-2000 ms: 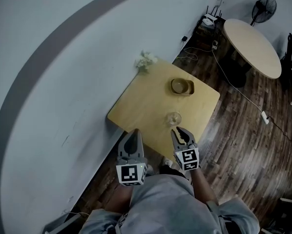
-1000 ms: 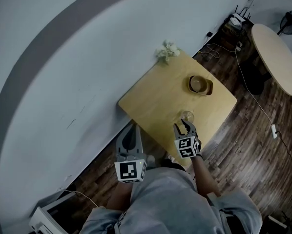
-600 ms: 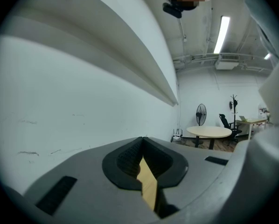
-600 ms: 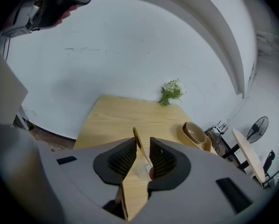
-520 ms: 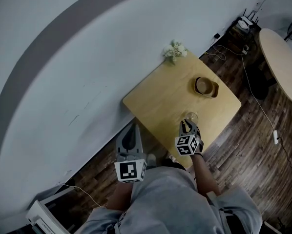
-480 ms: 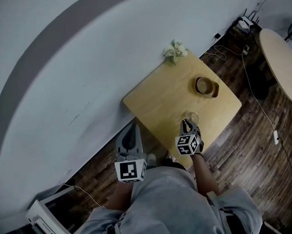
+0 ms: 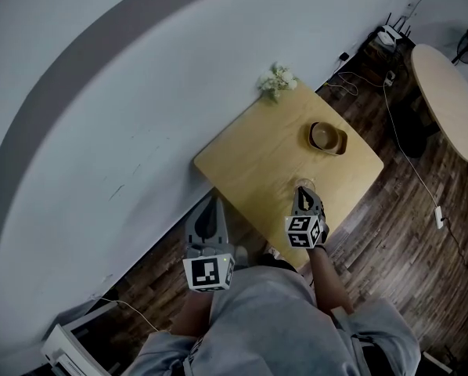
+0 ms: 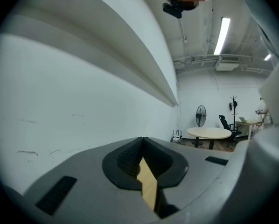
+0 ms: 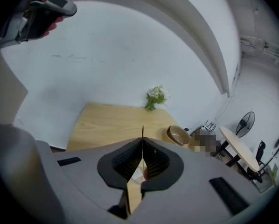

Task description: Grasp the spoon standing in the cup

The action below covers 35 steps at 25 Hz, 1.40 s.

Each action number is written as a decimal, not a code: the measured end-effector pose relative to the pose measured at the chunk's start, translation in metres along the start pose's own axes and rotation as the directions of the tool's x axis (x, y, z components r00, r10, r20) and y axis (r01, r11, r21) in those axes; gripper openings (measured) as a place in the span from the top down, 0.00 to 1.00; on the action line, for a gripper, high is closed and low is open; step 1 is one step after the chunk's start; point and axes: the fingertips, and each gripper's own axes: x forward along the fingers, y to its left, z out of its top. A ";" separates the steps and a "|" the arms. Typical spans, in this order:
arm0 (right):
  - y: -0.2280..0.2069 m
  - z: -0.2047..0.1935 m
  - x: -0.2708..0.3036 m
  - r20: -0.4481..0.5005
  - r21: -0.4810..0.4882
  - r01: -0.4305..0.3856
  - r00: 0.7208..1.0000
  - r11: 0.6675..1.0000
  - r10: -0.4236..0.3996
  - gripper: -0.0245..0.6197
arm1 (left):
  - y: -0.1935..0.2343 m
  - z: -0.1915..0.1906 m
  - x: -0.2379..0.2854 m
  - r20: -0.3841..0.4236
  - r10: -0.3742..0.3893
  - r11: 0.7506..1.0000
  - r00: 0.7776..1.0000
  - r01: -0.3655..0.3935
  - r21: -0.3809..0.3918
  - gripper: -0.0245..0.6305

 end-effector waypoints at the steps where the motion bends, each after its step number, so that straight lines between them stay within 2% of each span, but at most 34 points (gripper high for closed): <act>1: -0.005 0.004 -0.004 0.012 0.023 0.011 1.000 1.000 -0.011 0.96 | -0.001 0.000 0.001 0.002 -0.006 1.000 1.000 0.006 0.000 0.96; 8: -0.036 0.028 -0.040 0.090 0.193 0.045 0.994 0.980 -0.063 0.96 | -0.013 0.005 -0.001 0.010 -0.059 0.998 0.998 0.059 -0.012 0.96; 14: -0.052 0.040 -0.068 0.141 0.292 0.073 0.983 0.954 -0.118 0.96 | -0.022 0.000 -0.002 0.022 -0.116 0.993 0.993 0.116 -0.018 0.96; 27: -0.051 0.045 -0.147 0.226 0.495 0.084 0.949 0.865 -0.221 0.96 | -0.011 -0.002 -0.034 0.012 -0.179 0.984 0.984 0.179 0.006 0.96; 31: -0.043 0.047 -0.175 0.264 0.528 0.063 0.936 0.847 -0.234 0.96 | -0.014 -0.002 -0.043 0.013 -0.218 0.976 0.976 0.218 0.011 0.96; 35: -0.041 0.046 -0.202 0.291 0.586 0.041 0.921 0.809 -0.258 0.96 | -0.025 -0.005 -0.051 0.012 -0.269 0.963 0.963 0.269 0.011 0.96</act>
